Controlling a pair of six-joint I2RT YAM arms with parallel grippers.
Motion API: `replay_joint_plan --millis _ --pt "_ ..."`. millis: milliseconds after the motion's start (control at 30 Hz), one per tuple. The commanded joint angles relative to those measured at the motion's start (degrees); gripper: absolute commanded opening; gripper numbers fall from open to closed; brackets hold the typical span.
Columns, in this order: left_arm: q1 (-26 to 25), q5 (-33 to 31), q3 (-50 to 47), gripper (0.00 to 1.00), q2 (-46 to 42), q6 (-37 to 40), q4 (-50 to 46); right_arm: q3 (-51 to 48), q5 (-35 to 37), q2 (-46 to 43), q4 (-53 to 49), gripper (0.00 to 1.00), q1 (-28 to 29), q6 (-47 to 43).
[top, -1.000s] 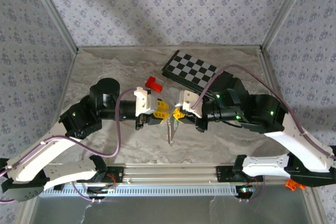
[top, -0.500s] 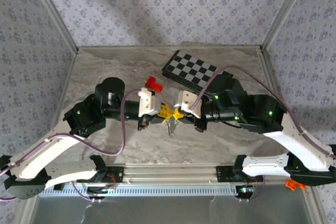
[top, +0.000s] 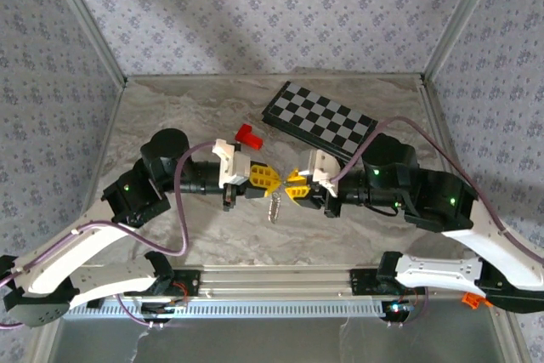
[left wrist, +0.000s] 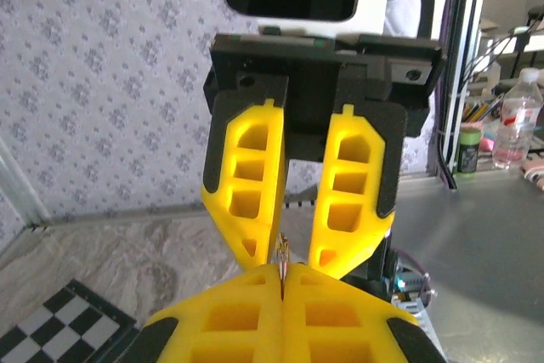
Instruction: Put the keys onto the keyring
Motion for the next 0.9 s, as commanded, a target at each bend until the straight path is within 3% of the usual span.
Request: replay_joint_plan --millis 0,133,300,533,700,867 --pt "-0.4 3.0 -0.2 0.0 -0.7 -2.6 6.9 -1.2 -0.7 -1.6 5.1 0.2 0.3 1.6" --pt "-0.5 3.0 -0.6 0.0 -0.8 -3.2 7.4 -1.8 -1.0 -2.2 5.7 0.23 0.3 1.5" --pt "-0.7 3.5 -1.4 0.0 -1.1 -4.2 9.4 -2.2 -0.7 -2.5 5.5 0.14 0.3 1.8" --pt "-0.7 4.9 -2.6 0.0 -1.1 -5.4 12.8 -2.4 -0.8 -2.3 4.2 0.14 0.5 2.1" --pt "-0.7 5.6 -3.0 0.0 -1.2 -6.3 14.4 -2.1 -1.1 -1.5 3.8 0.07 0.8 2.2" --pt "-0.7 6.2 -3.5 0.0 -1.5 -6.9 15.5 -1.0 -1.0 -0.5 2.5 0.09 0.8 1.8"
